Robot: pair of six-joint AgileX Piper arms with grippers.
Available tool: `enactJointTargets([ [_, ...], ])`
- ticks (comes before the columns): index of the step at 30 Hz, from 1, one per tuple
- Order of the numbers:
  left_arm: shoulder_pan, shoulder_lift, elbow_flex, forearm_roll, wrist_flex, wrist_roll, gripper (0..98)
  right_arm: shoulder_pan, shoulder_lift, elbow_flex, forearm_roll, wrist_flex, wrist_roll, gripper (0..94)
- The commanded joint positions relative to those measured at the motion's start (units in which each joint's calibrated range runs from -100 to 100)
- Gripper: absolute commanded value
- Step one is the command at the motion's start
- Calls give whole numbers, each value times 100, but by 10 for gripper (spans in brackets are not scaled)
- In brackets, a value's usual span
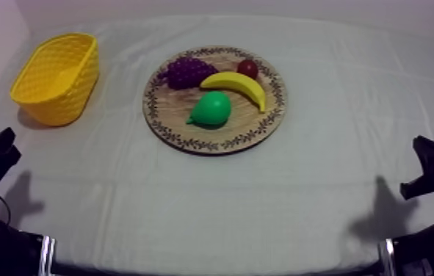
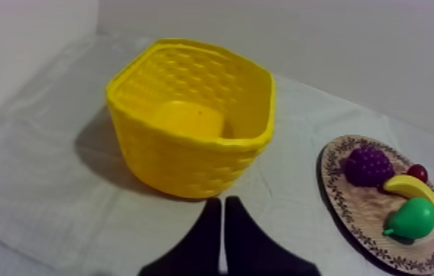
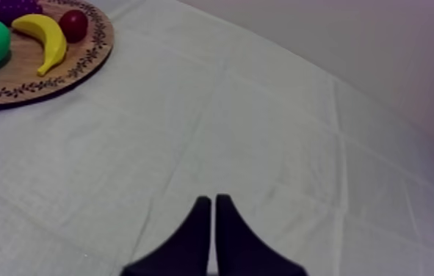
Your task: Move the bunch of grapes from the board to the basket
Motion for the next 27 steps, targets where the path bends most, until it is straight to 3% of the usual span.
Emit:
enactJointTargets([
  [1, 10, -12, 21, -4, -19, 45, 1, -3, 0, 0, -1, 2, -9, 3],
  [14, 10, -12, 21, -4, -19, 45, 1, -3, 0, 0, -1, 2, -9, 3],
  [18, -142, -12, 21, -76, -31, 279, 30, -3, 0, 0, -1, 2, -11, 3],
  [20, -154, -12, 27, -98, -53, 169, 15, -3, 0, 0, -1, 2, -11, 3],
  [25, 532, 8, 42, -256, -298, -444, 3, -3, 0, 0, -1, 2, -11, 3],
  [27, 710, 158, 28, -372, -380, -448, 1, -3, 0, 0, -1, 2, -13, 3],
])
